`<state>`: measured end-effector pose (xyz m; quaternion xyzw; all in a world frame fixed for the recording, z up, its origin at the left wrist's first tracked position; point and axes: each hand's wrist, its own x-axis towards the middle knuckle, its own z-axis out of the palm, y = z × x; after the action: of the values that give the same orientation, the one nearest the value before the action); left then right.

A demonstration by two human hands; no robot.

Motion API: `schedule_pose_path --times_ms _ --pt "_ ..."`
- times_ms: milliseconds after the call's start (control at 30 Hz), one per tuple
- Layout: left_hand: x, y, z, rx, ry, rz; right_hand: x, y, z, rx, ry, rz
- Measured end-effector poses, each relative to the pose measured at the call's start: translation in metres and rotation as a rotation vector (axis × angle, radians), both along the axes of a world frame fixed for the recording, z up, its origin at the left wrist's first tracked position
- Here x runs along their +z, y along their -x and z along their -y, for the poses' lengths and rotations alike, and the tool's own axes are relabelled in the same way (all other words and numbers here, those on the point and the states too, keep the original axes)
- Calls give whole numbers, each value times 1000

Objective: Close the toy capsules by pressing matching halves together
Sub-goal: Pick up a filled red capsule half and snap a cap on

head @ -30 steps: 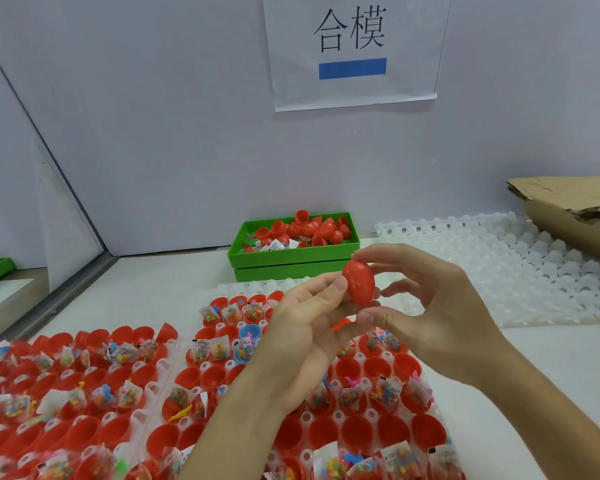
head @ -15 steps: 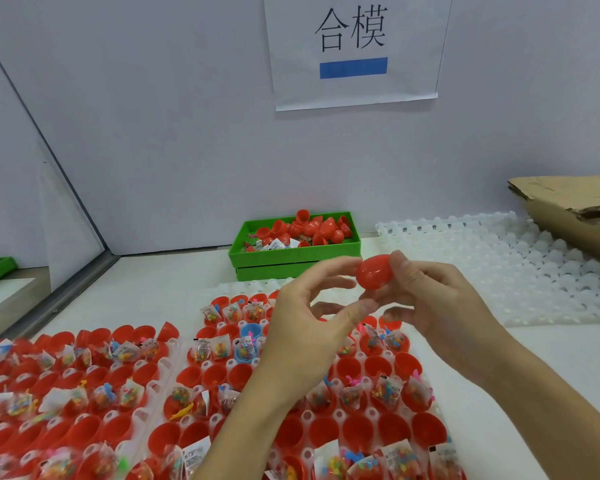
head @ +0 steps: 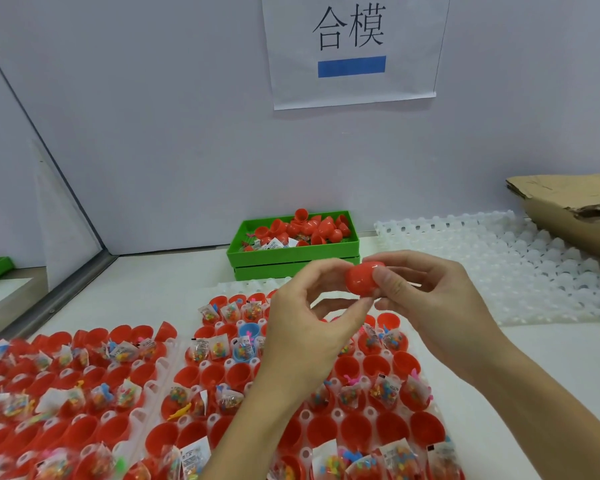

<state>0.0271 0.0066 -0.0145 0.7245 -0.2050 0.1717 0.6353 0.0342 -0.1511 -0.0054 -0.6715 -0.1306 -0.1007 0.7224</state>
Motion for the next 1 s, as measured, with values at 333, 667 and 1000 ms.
schedule_pose_path --times_ms 333,667,1000 --pt "-3 1 7 149 125 -53 -11 0 -14 -75 -4 19" --pt "-4 8 13 285 -40 38 -14 -5 -8 -40 63 35" --pt "2 5 5 267 -211 6 -16 -4 -17 -72 72 -3"
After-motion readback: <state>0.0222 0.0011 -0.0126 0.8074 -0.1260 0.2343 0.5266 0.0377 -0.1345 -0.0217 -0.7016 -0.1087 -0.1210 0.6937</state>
